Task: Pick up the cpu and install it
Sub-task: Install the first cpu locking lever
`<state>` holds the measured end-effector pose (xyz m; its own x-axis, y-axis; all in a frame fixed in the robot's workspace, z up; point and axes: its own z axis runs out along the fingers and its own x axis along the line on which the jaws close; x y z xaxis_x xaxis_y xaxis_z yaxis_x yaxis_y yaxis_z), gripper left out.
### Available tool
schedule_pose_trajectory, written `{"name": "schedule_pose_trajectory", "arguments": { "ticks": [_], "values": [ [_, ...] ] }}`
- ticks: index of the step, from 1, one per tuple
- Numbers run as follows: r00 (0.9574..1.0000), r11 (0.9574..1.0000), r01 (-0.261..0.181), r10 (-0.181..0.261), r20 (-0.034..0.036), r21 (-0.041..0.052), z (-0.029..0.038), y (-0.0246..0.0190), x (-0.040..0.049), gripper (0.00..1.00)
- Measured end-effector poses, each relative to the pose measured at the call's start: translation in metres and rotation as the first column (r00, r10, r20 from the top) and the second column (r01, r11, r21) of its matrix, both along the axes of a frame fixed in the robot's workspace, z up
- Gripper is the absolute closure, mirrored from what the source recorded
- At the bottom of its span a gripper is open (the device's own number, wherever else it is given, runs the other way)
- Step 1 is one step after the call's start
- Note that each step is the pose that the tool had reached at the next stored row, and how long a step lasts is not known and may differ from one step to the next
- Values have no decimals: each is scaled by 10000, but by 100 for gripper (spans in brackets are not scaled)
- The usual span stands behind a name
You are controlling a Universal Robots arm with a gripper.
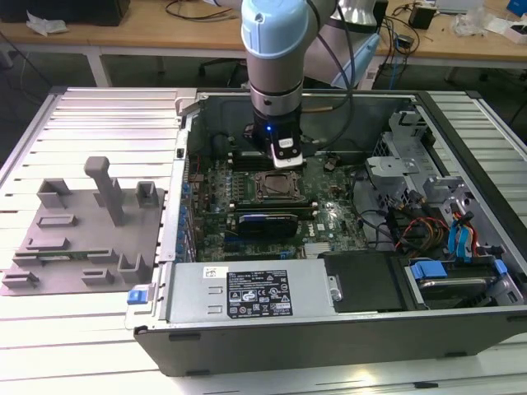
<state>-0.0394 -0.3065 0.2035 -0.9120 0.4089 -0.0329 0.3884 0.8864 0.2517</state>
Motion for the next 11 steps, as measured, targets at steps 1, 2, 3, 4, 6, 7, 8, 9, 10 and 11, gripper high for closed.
{"name": "schedule_pose_trajectory", "arguments": {
  "ticks": [1,2,3,4,6,7,8,9,10,11],
  "values": [
    [10000,10000,0,0,0,-3,-4,0,2,89],
    [10000,10000,2,-2,0,-5,-9,0,3,89],
    [10000,10000,2,-2,0,-7,-15,0,4,89],
    [10000,10000,1,-1,0,-7,-23,0,6,89],
    [10000,10000,1,-1,-1,-9,-40,0,8,89],
    [10000,10000,1,-1,-4,-13,-47,-1,8,89],
    [10000,10000,2,-2,-6,-15,-56,-1,8,89],
    [10000,10000,2,-2,-5,-16,-66,-1,10,89],
    [10000,10000,1,-1,-3,-15,-75,-1,11,89],
    [10000,10000,3,-3,-3,-17,-82,0,13,89]
  ]
}}
